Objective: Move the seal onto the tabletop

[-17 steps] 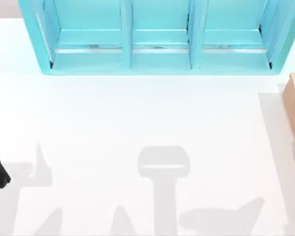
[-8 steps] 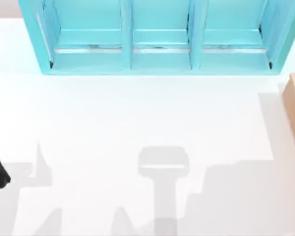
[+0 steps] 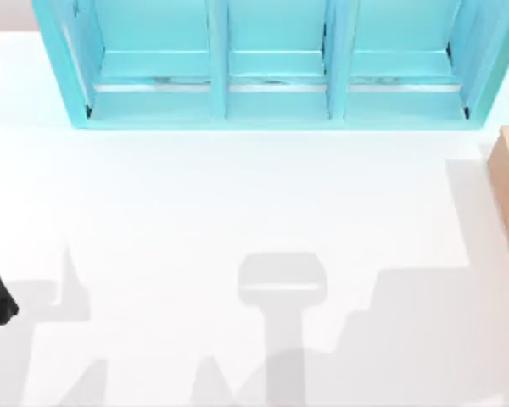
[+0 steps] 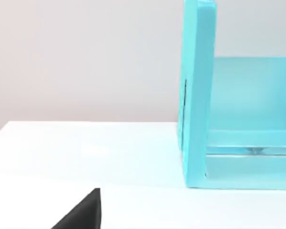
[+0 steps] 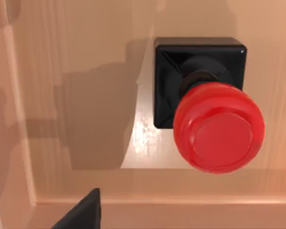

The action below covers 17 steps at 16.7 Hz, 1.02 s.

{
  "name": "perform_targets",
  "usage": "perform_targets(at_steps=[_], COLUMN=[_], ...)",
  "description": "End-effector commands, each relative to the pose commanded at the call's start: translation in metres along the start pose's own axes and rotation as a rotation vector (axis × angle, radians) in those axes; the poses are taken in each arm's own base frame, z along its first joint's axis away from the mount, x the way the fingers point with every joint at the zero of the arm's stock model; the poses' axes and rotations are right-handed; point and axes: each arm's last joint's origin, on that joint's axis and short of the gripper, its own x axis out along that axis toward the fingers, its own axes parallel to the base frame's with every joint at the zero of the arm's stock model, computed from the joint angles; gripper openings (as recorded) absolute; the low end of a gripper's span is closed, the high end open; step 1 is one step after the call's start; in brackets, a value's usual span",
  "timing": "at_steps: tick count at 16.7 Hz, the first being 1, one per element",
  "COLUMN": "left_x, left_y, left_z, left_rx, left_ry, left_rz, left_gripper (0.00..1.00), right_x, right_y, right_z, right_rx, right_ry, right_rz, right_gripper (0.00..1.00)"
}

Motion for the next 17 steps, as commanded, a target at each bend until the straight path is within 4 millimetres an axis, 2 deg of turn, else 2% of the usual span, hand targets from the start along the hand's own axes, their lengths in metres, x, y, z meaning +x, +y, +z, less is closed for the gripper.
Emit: perform_targets(at_steps=[3,9,11,16,17], left_x=[0.000,0.000,0.000,0.000,0.000], left_y=[0.000,0.000,0.000,0.000,0.000], left_z=[0.000,0.000,0.000,0.000,0.000], left_rx=[0.000,0.000,0.000,0.000,0.000], left_ry=[0.000,0.000,0.000,0.000,0.000], left_rz=[0.000,0.000,0.000,0.000,0.000], left_gripper=[1.00,1.00,1.00,1.00,1.00], right_x=[0.012,0.079,0.095,0.100,0.100], right_y=[-0.001,-0.002,-0.002,-0.001,-0.001], right_z=[0.001,0.004,0.001,0.000,0.000], right_rx=[0.004,0.004,0.004,0.004,0.004], right_ry=[0.006,-0.008,-0.001,0.003,0.003], right_rz=[0.002,-0.003,0.000,0.001,0.001], right_gripper=[1.00,1.00,1.00,1.00,0.92])
